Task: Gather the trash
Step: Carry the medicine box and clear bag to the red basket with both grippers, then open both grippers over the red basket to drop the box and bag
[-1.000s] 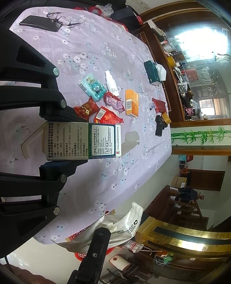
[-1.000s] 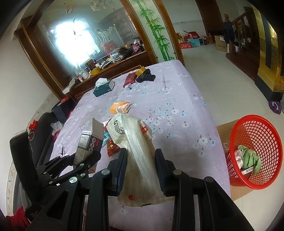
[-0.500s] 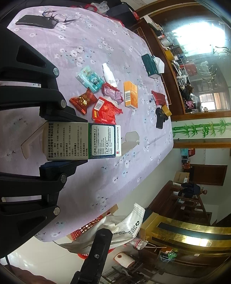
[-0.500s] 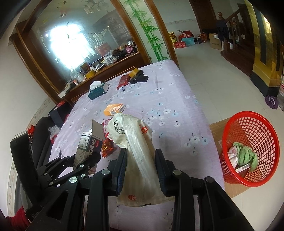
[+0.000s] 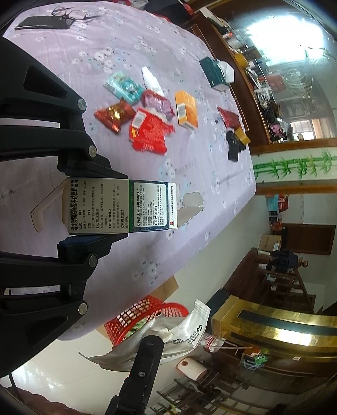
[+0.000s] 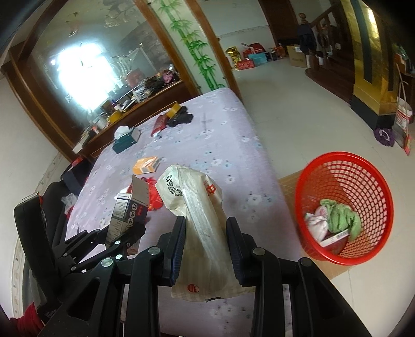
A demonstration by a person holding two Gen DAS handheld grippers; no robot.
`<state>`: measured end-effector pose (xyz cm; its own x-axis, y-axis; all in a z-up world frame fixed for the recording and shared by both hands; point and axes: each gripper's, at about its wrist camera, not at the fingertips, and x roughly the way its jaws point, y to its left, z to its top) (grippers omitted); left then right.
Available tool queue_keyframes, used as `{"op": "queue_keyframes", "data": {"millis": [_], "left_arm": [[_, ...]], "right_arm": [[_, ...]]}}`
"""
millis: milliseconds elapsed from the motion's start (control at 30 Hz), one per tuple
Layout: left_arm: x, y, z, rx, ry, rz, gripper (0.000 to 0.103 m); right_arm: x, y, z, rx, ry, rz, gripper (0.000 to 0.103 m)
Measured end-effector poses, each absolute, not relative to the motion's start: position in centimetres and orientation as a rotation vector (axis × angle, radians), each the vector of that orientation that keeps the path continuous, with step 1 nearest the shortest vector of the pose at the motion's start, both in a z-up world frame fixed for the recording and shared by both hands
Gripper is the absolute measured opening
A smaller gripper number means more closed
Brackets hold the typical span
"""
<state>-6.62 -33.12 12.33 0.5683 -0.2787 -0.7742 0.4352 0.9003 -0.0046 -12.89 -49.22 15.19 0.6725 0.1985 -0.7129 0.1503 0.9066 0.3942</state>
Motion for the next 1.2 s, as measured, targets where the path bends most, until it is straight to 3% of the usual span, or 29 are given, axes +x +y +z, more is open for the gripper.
{"op": "queue_keyframes", "data": {"millis": [933, 967, 1000, 1033, 1100, 1200], "left_arm": [[-5.9, -53.9, 10.7, 0.252, 0.951, -0.798, 0.033], [-5.9, -54.6, 10.6, 0.253, 0.95, -0.802, 0.039], [-5.8, -54.8, 10.6, 0.25, 0.951, -0.804, 0.054], [-5.6, -54.9, 10.7, 0.236, 0.946, -0.803, 0.061], [-5.6, -55.0, 10.9, 0.215, 0.935, -0.796, 0.065], [-5.6, -54.4, 11.3, 0.212, 0.935, -0.791, 0.065]], "right_arm": [[-16.3, -68.6, 13.2, 0.672, 0.799, -0.308, 0.035], [-16.1, -69.0, 13.1, 0.673, 0.8, -0.309, 0.036], [-15.9, -69.5, 12.9, 0.673, 0.803, -0.315, 0.037], [-15.7, -69.9, 12.8, 0.672, 0.804, -0.324, 0.037], [-15.6, -70.6, 12.7, 0.673, 0.802, -0.332, 0.052], [-15.8, -71.1, 13.2, 0.662, 0.783, -0.334, 0.056]]}}
